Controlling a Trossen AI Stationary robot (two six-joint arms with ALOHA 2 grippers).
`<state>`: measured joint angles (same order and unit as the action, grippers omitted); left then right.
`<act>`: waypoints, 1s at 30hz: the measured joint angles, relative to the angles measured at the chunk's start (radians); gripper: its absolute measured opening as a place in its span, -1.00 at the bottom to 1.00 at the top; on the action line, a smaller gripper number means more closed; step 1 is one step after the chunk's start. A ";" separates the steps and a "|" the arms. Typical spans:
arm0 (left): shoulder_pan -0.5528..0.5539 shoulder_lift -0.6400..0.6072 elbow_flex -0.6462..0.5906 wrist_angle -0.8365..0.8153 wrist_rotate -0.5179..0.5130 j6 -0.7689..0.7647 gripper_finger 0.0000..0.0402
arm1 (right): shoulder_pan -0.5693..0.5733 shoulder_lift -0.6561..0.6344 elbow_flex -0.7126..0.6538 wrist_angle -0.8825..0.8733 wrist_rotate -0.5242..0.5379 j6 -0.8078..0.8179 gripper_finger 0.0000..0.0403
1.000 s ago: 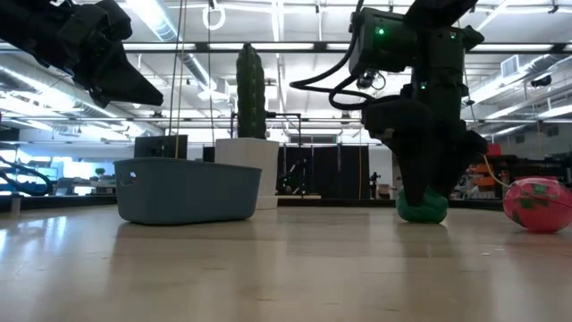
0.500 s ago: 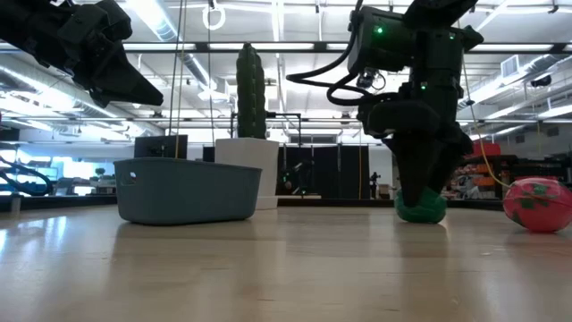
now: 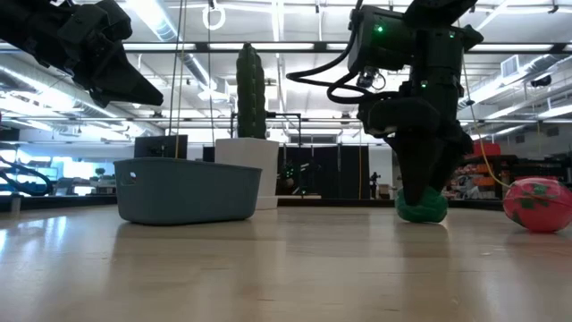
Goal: Pick and placing Produce into tupperware
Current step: Put the green bell pepper into the blue bin
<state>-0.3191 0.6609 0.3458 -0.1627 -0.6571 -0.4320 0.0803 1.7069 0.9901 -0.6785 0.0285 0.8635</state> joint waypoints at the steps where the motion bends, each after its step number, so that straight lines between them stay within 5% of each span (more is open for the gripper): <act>1: 0.000 0.000 0.000 0.000 0.000 0.000 -0.64 | 0.000 0.000 0.000 0.000 0.000 0.000 0.12; 16: 0.002 0.000 0.000 0.001 0.000 0.000 -0.64 | 0.001 0.002 0.111 0.076 -0.001 -0.056 0.12; 30: 0.003 0.000 0.000 0.035 -0.008 0.032 -0.64 | -0.018 0.002 0.148 0.423 0.104 -0.235 0.12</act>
<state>-0.3161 0.6605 0.3458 -0.1280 -0.6654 -0.4000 0.0623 1.7084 1.1378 -0.2552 0.1326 0.6288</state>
